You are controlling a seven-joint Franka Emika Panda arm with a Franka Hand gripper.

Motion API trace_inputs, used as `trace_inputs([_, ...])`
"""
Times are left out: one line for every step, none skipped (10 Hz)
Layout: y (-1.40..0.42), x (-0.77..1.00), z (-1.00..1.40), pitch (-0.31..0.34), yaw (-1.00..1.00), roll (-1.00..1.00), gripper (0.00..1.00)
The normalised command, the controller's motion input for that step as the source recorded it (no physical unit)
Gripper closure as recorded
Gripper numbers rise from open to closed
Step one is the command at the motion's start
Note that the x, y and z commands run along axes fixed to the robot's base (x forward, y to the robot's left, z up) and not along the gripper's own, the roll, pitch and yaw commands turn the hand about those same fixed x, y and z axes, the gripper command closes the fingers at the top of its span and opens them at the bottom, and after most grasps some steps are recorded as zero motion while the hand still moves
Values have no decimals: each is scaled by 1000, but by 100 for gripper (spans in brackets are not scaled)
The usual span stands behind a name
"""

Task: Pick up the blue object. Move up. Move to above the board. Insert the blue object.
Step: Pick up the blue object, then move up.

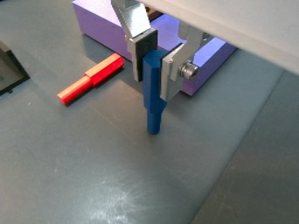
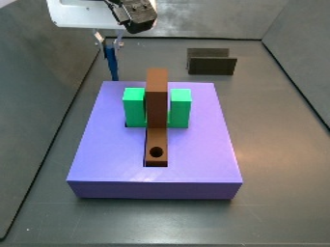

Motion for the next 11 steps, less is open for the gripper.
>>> trace_inputs([0, 0, 0, 0, 0, 0, 100])
trace_inputs([0, 0, 0, 0, 0, 0, 100])
trace_inputs([0, 0, 0, 0, 0, 0, 100])
trace_inputs([0, 0, 0, 0, 0, 0, 100])
trace_inputs([0, 0, 0, 0, 0, 0, 100])
trace_inputs([0, 0, 0, 0, 0, 0, 100])
trace_inputs([0, 0, 0, 0, 0, 0, 100])
trace_inputs([0, 0, 0, 0, 0, 0, 100])
trace_inputs([0, 0, 0, 0, 0, 0, 100])
trace_inputs([0, 0, 833, 0, 0, 0, 100])
trace_inputs([37, -43, 753, 50, 15, -4, 100])
